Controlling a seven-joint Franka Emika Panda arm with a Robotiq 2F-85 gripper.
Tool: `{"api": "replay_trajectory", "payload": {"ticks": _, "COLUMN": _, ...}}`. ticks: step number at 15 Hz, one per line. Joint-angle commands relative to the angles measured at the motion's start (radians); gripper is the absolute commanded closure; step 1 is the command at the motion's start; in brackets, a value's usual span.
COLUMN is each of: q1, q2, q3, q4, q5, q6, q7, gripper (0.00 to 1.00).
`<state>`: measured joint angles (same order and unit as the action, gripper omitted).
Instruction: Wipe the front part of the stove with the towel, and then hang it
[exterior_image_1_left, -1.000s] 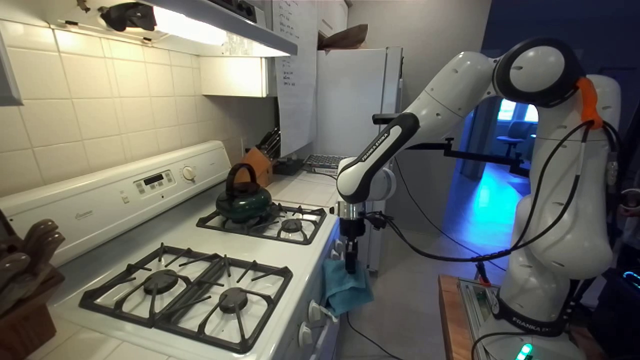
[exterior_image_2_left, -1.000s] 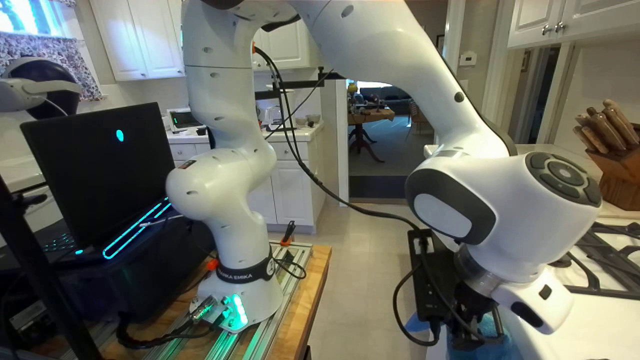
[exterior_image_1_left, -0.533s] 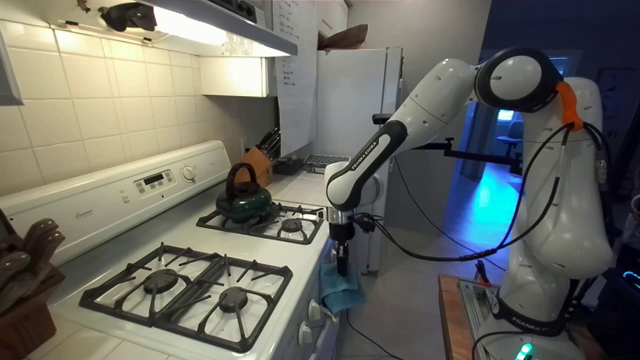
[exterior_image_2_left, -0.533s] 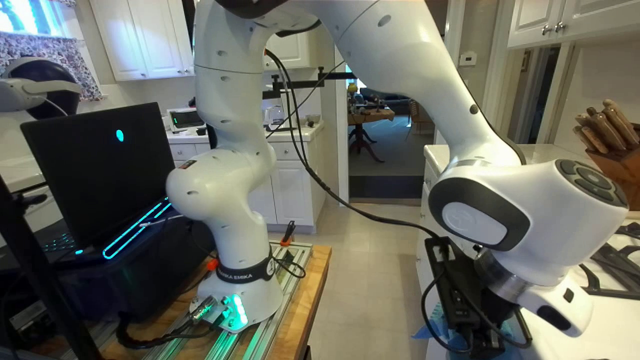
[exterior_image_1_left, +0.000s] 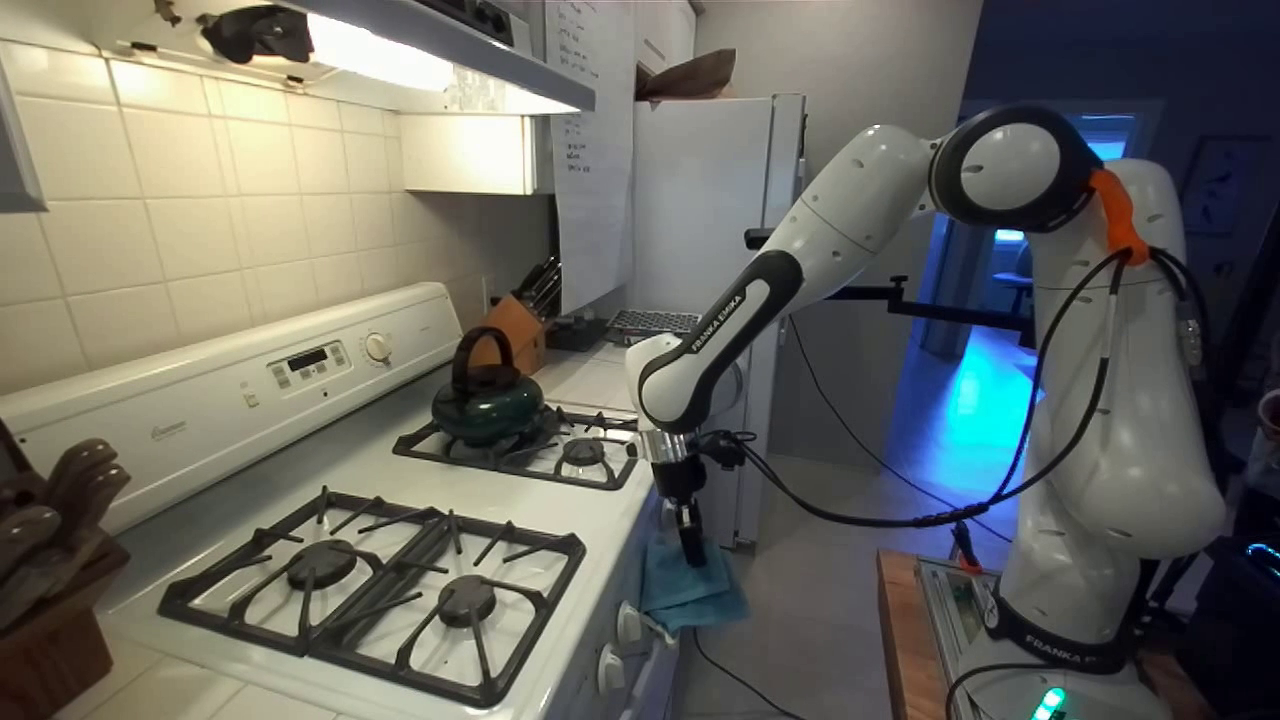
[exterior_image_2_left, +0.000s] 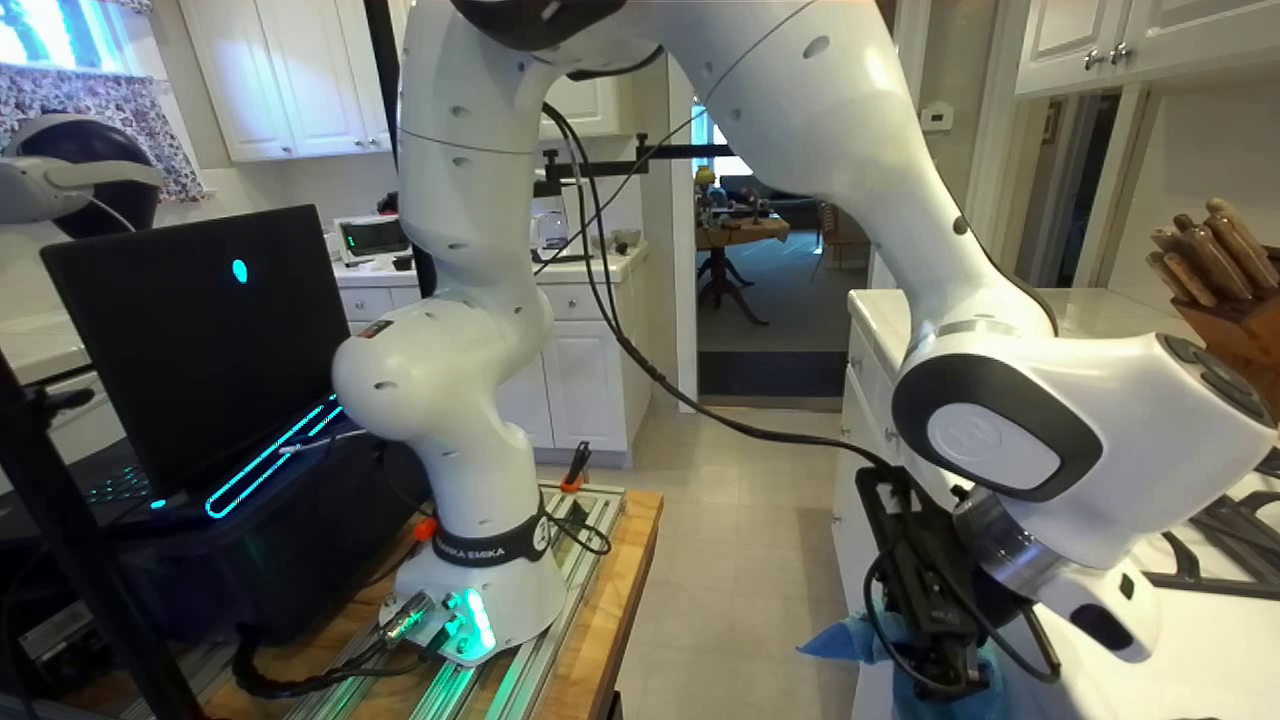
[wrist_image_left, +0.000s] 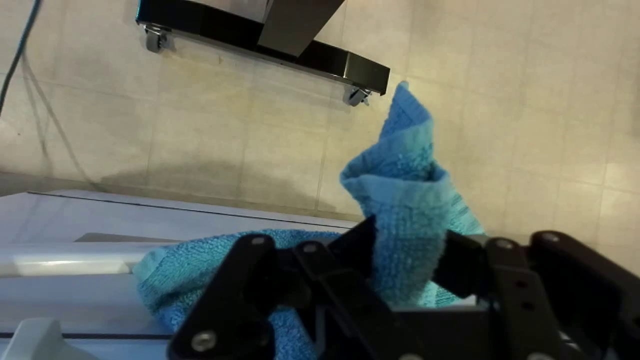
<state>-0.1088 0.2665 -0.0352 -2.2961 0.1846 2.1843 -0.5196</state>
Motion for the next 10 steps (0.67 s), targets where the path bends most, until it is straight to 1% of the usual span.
{"api": "replay_trajectory", "payload": {"ticks": 1, "q1": -0.005, "q2": 0.031, "q3": -0.001, "q4": 0.037, "q5": -0.055, "q6": -0.06, "q7": 0.06, "gripper": 0.97}}
{"api": "replay_trajectory", "payload": {"ticks": 3, "q1": -0.009, "q2": 0.03, "q3": -0.01, "q4": 0.03, "q5": -0.075, "q6": -0.054, "q7": 0.08, "gripper": 0.97}}
{"api": "replay_trajectory", "payload": {"ticks": 5, "q1": -0.009, "q2": 0.026, "q3": -0.017, "q4": 0.019, "q5": -0.105, "q6": -0.023, "q7": 0.094, "gripper": 0.97}}
{"api": "replay_trajectory", "payload": {"ticks": 7, "q1": -0.001, "q2": 0.024, "q3": -0.023, "q4": 0.011, "q5": -0.154, "q6": 0.015, "q7": 0.104, "gripper": 0.97}}
{"api": "replay_trajectory", "payload": {"ticks": 10, "q1": 0.001, "q2": 0.02, "q3": -0.02, "q4": 0.002, "q5": -0.194, "q6": 0.078, "q7": 0.109, "gripper": 0.97}}
